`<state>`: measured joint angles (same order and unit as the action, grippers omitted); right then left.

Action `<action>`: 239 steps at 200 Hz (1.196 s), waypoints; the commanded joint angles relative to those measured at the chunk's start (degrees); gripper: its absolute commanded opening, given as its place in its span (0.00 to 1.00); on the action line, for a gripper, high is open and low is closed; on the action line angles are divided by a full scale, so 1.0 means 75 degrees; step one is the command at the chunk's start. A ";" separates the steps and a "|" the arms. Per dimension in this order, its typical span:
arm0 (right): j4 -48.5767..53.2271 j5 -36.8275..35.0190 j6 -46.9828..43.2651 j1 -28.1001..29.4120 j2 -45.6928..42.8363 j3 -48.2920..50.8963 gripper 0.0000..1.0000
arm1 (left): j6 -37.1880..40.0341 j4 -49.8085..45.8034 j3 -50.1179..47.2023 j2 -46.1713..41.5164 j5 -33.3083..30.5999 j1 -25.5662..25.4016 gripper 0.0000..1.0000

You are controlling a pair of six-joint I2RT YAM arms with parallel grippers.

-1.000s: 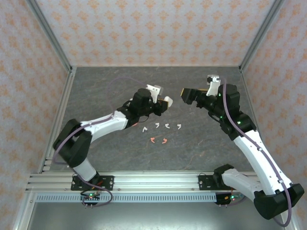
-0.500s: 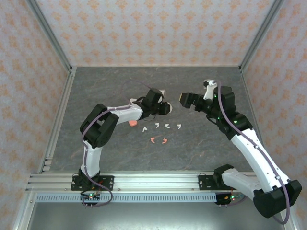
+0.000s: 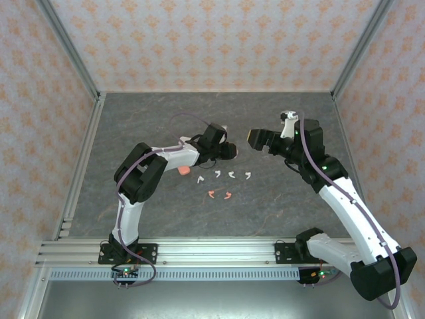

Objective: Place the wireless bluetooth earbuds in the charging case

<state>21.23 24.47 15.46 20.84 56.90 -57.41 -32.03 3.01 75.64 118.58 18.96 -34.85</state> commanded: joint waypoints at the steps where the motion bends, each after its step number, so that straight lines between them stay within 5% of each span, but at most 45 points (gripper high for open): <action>1: -0.0022 0.0076 0.0043 -0.0035 0.0030 -0.0019 0.99 | 0.0051 -0.0131 -0.0166 -0.0199 -0.0355 0.0050 0.38; 125: 0.1523 -0.0262 -0.0392 0.0076 0.0760 -0.0958 0.99 | 0.0753 -0.0066 -0.1912 -0.3299 -0.1385 0.0772 0.59; 168: 0.1689 -0.0683 -0.0121 0.1250 0.2017 -0.1490 0.99 | 0.0693 0.0009 -0.3109 -0.4772 -0.1541 0.1607 0.71; 239: 0.1882 -0.1753 0.0431 0.3437 0.4895 -0.3023 0.99 | 0.0228 -0.0235 -0.4519 -0.6266 -0.0391 0.3828 0.83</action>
<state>33.34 16.47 16.82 43.09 89.25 -75.92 -29.10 2.74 43.59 74.87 12.14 -10.48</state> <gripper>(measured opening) 0.994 0.822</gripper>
